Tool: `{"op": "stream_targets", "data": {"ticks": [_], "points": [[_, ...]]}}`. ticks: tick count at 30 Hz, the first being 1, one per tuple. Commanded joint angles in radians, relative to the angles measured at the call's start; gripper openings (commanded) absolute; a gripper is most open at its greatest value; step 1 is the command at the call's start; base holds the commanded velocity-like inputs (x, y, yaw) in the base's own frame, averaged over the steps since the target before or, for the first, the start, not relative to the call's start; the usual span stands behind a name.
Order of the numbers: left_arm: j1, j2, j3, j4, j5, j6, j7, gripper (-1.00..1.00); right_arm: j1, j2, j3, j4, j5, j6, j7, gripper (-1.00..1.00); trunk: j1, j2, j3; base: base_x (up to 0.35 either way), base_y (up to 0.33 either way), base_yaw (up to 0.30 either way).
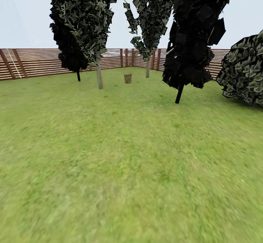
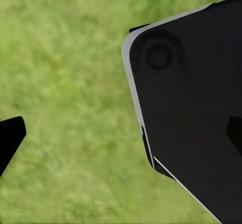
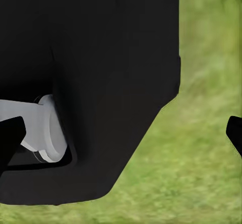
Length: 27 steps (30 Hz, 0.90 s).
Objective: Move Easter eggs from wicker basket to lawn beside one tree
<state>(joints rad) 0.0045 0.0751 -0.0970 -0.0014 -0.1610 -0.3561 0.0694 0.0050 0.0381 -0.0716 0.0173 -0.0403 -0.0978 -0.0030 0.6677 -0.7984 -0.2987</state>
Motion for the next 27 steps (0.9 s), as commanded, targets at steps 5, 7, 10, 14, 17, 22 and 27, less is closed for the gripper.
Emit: {"op": "stream_targets", "data": {"ticks": [5, 7, 10, 14, 17, 22, 27], "points": [[0.000, 0.000, -0.008, 0.000, -0.006, -0.003, 0.007, 1.00, 0.000, 0.000, -0.007, 0.002, -0.004, -0.006, 0.000, 1.00, 0.001, -0.001, -0.001, 0.340, 0.000, 0.000], [0.000, 0.000, -0.008, 0.000, -0.006, -0.004, 0.007, 1.00, 0.000, 0.000, -0.007, 0.002, -0.004, -0.006, 0.000, 1.00, 0.001, -0.001, -0.001, 0.340, 0.000, 0.000], [0.000, 0.000, -0.008, 0.000, -0.006, -0.004, 0.007, 1.00, 0.000, 0.000, -0.007, 0.002, -0.004, -0.006, 0.000, 1.00, 0.001, -0.001, -0.001, 0.340, 0.000, 0.000], [0.000, 0.000, -0.008, 0.000, -0.006, -0.004, 0.007, 1.00, 0.000, 0.000, -0.007, 0.002, -0.004, -0.006, 0.000, 1.00, 0.001, -0.001, -0.001, 0.340, 0.000, 0.000], [0.000, 0.000, -0.008, 0.000, -0.006, -0.004, 0.007, 1.00, 0.000, 0.000, -0.007, 0.002, -0.004, -0.006, 0.000, 1.00, 0.001, -0.001, -0.001, 0.340, 0.000, 0.000], [0.000, 0.000, -0.008, 0.000, -0.006, -0.004, 0.007, 1.00, 0.000, 0.000, -0.007, 0.002, -0.004, -0.006, 0.000, 1.00, 0.001, -0.001, -0.001, 0.340, 0.000, 0.000], [0.000, 0.000, -0.008, 0.000, -0.006, -0.004, 0.007, 1.00, 0.000, 0.000, -0.007, 0.002, -0.004, -0.006, 0.000, 1.00, 0.001, -0.001, -0.001, 0.340, 0.000, 0.000]]}}
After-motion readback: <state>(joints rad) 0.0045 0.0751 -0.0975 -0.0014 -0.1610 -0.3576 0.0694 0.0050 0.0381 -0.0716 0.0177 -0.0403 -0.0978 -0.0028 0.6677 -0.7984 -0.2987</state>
